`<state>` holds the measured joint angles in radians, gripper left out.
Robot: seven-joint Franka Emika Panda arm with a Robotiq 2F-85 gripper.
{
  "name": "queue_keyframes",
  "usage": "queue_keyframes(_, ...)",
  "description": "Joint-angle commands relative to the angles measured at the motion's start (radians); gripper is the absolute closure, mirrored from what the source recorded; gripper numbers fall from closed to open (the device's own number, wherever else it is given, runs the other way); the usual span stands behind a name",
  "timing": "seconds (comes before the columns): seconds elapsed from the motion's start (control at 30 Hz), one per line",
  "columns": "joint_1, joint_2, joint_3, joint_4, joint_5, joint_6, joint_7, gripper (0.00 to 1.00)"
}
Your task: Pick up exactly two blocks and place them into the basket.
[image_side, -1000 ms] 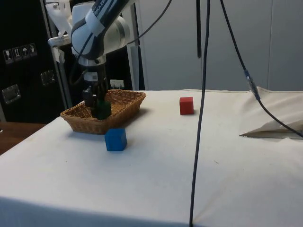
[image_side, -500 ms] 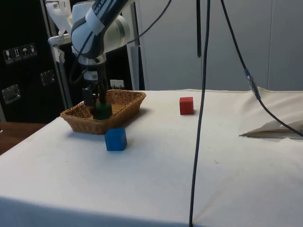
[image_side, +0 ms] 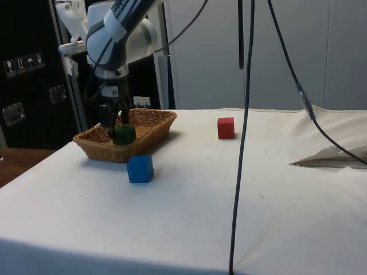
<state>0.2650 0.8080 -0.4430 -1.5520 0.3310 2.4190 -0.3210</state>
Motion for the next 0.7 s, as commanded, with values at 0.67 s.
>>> queue_keyframes(0.67,0.067,-0.188,0.005,-0.125,-0.065,-0.010,0.090,0.00)
